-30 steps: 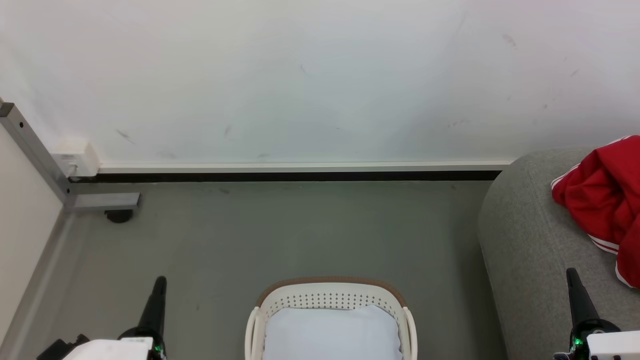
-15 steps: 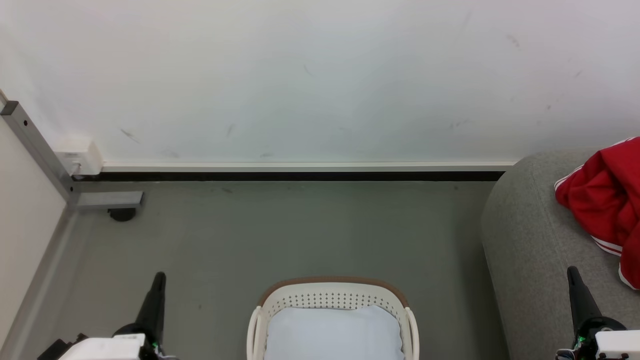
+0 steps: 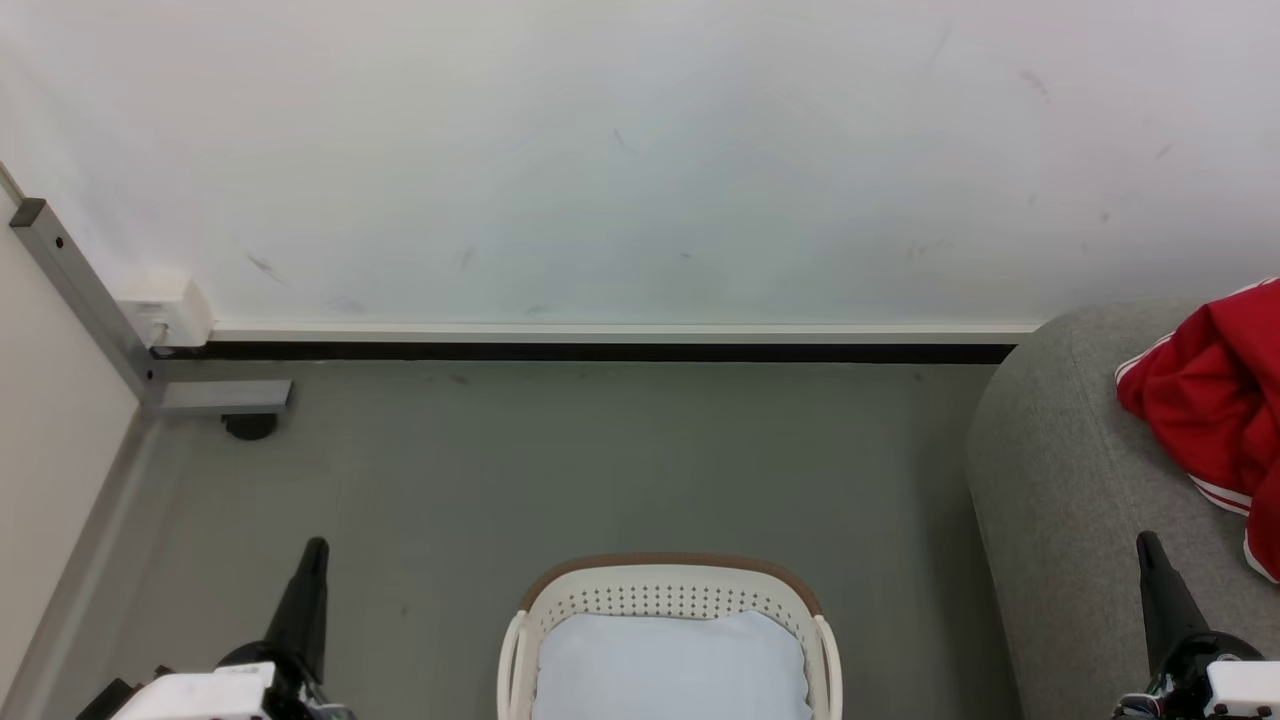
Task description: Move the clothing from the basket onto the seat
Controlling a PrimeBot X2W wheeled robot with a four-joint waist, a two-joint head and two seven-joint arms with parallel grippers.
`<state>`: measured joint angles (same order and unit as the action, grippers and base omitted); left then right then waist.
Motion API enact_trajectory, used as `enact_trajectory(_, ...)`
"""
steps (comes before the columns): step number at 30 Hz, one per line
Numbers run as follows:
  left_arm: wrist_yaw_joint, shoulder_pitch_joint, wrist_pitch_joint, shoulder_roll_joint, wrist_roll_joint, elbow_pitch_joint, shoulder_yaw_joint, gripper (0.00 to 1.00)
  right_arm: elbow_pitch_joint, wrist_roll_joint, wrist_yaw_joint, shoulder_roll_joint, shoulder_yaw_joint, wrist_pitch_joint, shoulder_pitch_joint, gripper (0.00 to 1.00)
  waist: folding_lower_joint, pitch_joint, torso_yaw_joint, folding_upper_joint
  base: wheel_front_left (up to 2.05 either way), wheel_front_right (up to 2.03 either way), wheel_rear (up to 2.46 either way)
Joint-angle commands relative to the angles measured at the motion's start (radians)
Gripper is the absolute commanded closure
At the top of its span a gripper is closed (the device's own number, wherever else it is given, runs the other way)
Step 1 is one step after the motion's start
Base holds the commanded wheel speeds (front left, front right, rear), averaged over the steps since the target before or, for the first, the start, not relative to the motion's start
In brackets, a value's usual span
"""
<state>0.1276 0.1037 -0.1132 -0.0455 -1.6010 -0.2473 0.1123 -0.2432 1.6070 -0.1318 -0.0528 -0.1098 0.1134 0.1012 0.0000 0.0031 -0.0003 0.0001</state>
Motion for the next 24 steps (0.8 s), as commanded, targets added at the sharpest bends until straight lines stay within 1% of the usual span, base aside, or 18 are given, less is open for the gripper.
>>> enact_trajectory(1,0.006,0.009,-0.005,-0.009,-0.018,0.003,0.004,1.0,-0.003,0.01,0.002,0.001,-0.006,0.002,0.013,1.0,0.0,0.0,0.0,-0.0001,0.0,0.0,0.0)
enact_trajectory(24,0.005,0.009,-0.005,-0.008,-0.017,0.003,0.004,1.0,-0.003,0.007,0.002,0.001,-0.006,0.003,0.013,1.0,0.0,0.0,0.0,-0.0001,0.0,0.0,0.0)
